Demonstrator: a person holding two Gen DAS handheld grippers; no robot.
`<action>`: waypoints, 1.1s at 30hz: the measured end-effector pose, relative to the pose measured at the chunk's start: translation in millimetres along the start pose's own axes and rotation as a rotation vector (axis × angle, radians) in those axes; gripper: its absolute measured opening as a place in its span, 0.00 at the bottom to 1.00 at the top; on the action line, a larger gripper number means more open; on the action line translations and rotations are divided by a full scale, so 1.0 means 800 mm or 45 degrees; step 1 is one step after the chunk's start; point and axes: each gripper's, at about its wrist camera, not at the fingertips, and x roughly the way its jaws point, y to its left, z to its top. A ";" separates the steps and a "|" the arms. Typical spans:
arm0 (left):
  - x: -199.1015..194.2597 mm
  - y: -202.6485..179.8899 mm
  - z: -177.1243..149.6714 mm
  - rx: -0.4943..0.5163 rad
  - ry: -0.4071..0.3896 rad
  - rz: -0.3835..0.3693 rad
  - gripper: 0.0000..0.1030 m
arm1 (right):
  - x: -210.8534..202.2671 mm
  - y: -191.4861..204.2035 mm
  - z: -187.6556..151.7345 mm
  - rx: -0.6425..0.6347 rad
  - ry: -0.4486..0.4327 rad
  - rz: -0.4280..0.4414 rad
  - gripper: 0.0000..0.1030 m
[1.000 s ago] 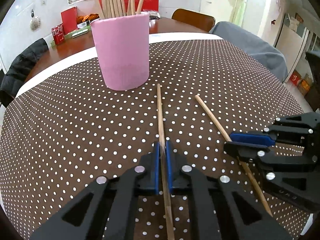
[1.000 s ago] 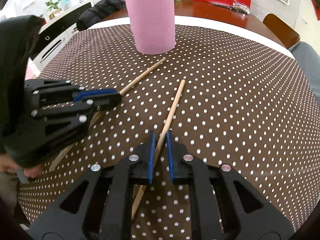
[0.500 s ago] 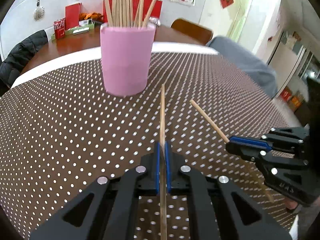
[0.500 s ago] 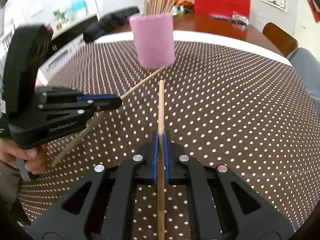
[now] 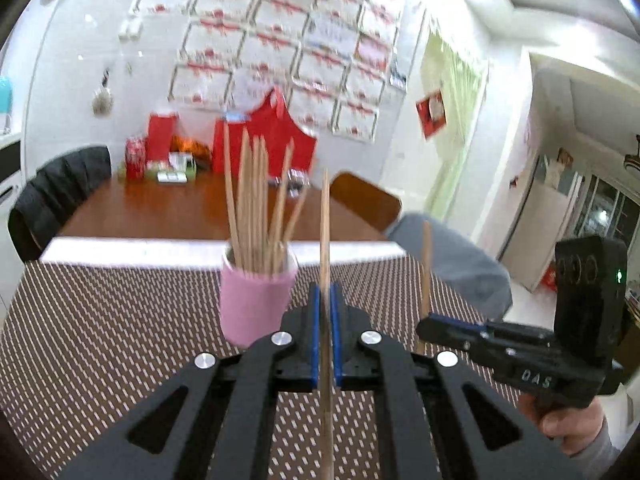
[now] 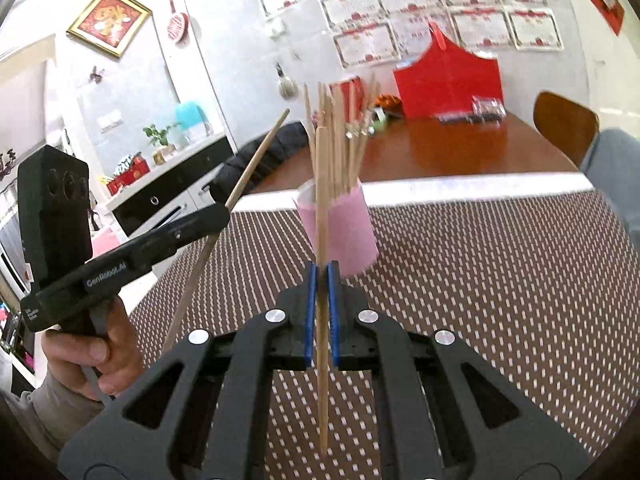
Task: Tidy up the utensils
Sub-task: 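Lift both chopsticks and carry them above the pink cup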
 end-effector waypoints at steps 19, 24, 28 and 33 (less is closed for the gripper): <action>-0.010 0.028 0.028 -0.050 -0.172 0.021 0.05 | 0.016 0.028 0.059 -0.101 -0.094 0.048 0.06; -0.011 0.033 0.031 -0.060 -0.213 0.008 0.05 | 0.016 0.030 0.055 -0.102 -0.091 0.043 0.06; -0.013 0.035 0.048 -0.058 -0.303 -0.010 0.05 | 0.014 0.032 0.065 -0.107 -0.112 0.043 0.06; -0.012 0.035 0.087 -0.039 -0.484 -0.053 0.05 | 0.009 0.042 0.100 -0.147 -0.180 0.052 0.06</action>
